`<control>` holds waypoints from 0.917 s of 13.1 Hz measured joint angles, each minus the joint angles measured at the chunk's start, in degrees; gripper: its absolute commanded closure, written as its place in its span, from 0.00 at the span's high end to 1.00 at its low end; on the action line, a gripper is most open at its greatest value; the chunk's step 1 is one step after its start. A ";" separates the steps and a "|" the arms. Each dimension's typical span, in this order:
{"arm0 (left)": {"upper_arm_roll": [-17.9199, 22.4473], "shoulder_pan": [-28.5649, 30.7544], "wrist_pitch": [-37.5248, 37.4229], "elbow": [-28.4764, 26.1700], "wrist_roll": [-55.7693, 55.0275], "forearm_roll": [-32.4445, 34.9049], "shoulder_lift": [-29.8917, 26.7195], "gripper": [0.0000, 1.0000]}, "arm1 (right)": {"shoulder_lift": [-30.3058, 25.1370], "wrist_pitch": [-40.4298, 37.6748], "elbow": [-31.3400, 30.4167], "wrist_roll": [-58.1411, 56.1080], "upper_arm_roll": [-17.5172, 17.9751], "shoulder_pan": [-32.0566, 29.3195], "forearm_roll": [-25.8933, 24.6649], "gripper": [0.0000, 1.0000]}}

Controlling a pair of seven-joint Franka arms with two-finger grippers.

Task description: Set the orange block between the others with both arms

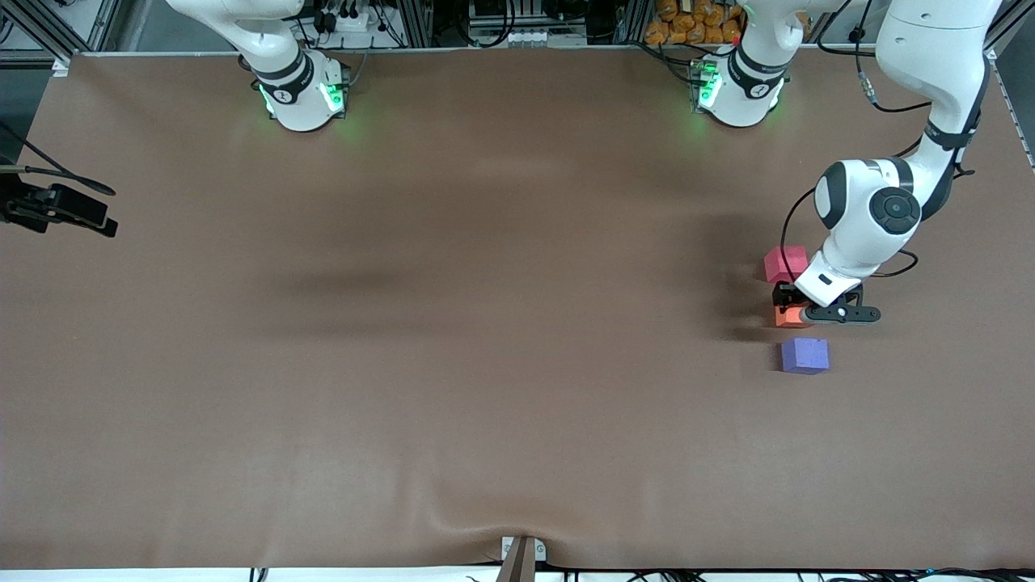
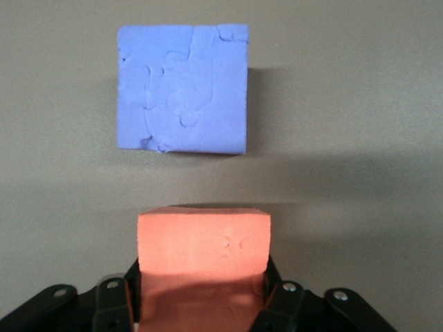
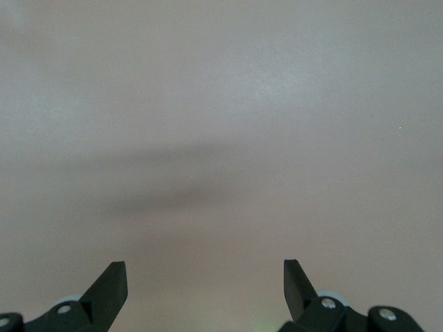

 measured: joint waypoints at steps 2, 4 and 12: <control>-0.07 0.00 0.11 0.24 0.00 0.00 0.10 1.00 | 0.01 0.00 0.00 0.00 0.22 0.04 0.01 1.00; -0.08 0.00 0.20 0.91 0.00 0.00 0.11 1.00 | 0.02 0.00 0.00 0.00 0.36 0.05 0.02 1.00; -0.75 -0.02 -16.24 15.06 -0.69 -0.05 -3.83 1.00 | 0.41 0.10 -0.02 -0.01 0.66 0.58 0.07 1.00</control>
